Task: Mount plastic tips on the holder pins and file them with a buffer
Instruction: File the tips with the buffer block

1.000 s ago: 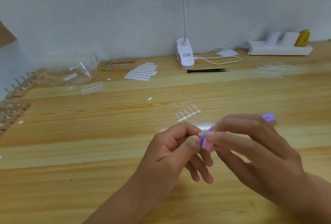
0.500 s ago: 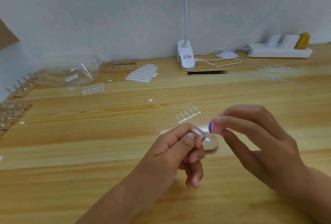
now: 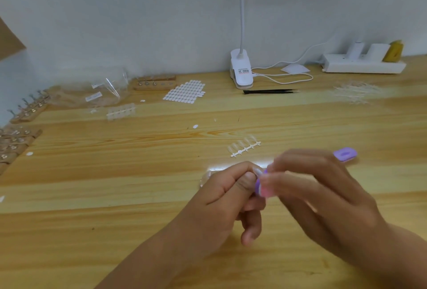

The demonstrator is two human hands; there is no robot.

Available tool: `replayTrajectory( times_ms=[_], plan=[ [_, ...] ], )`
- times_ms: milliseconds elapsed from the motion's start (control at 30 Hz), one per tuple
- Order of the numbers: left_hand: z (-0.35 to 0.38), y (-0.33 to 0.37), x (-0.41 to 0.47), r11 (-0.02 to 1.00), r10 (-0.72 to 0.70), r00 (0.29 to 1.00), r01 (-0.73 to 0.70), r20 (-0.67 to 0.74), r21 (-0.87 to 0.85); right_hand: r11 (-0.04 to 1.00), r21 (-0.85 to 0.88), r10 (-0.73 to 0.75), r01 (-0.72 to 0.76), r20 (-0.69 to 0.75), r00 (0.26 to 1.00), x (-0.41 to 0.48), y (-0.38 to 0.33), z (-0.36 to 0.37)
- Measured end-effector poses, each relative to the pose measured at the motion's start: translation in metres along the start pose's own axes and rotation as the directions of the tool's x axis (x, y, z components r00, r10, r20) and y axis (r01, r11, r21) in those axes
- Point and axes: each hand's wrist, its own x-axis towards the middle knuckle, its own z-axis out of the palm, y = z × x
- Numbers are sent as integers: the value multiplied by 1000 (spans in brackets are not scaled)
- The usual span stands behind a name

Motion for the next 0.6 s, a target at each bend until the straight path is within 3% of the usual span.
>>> replayTrajectory(
  times_ms=[133, 300, 400, 500, 600],
  plan=[
    [-4, 1, 1, 1000, 5, 1000, -5, -23, 8, 989, 26, 147, -146, -37, 989, 5, 8, -6],
    [-2, -2, 1, 999, 28, 1000, -27, -13, 35, 999, 21, 42, -42, 3, 999, 1, -2, 0],
    [-5, 0, 2, 998, 58, 996, -57, -68, 15, 953, -161, 264, -258, 20, 964, -1, 28, -7],
    [-6, -1, 3, 989, 149, 973, -143, -174, 49, 842, -274, 508, -465, 109, 855, -3, 45, -9],
    [-6, -5, 3, 968, 215, 945, -174, -244, 179, 836, -191, 546, -514, 212, 810, -3, 36, -8]
  ],
)
